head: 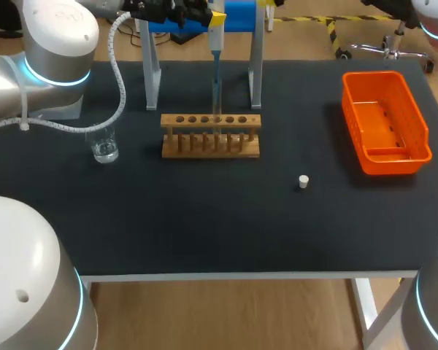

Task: Invert the test tube, pick up the pipette, mount the tip to pipette, aspirate from beaker and dispense into the tube, eject the tip, return the pipette, and cap with the stopper.

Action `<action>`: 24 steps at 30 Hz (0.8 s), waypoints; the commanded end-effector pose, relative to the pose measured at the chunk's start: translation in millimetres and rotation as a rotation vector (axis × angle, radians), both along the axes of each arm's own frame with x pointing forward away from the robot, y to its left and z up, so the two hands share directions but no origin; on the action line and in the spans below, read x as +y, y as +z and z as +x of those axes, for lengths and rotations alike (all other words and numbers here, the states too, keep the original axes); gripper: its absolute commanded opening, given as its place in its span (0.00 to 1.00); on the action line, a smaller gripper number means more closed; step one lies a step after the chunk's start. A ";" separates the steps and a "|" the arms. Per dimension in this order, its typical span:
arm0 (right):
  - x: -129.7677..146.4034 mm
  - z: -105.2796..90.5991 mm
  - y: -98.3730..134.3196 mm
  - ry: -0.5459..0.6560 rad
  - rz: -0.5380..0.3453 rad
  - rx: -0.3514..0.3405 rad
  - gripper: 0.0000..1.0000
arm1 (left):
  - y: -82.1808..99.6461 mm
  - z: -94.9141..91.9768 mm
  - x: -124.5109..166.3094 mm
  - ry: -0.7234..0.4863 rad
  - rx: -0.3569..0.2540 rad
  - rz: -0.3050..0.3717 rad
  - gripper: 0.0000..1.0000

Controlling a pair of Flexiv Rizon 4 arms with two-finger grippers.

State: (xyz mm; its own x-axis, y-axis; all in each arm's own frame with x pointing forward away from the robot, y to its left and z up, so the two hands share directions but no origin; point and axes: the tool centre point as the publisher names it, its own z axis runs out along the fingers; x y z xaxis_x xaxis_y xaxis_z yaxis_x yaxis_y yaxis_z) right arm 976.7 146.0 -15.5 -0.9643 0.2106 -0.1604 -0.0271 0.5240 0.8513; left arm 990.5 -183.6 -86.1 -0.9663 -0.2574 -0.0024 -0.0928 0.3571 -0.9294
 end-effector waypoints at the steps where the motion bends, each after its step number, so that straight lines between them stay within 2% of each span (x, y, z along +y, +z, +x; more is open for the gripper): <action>1: 3.6 3.8 14.0 0.006 -0.012 0.027 0.02 | -0.2 -0.4 0.1 0.002 -0.002 -0.002 0.00; 2: 5.2 3.8 16.2 0.005 -0.014 0.033 0.00 | -0.2 -0.4 0.1 0.002 -0.002 -0.002 0.00; 14: 35.8 9.9 24.7 0.005 -0.034 0.120 0.00 | -0.2 -0.4 0.1 0.002 -0.002 -0.002 0.00; 24: 62.0 12.4 25.3 0.031 -0.021 0.136 0.00 | -0.2 -0.4 0.1 0.002 -0.002 -0.002 0.00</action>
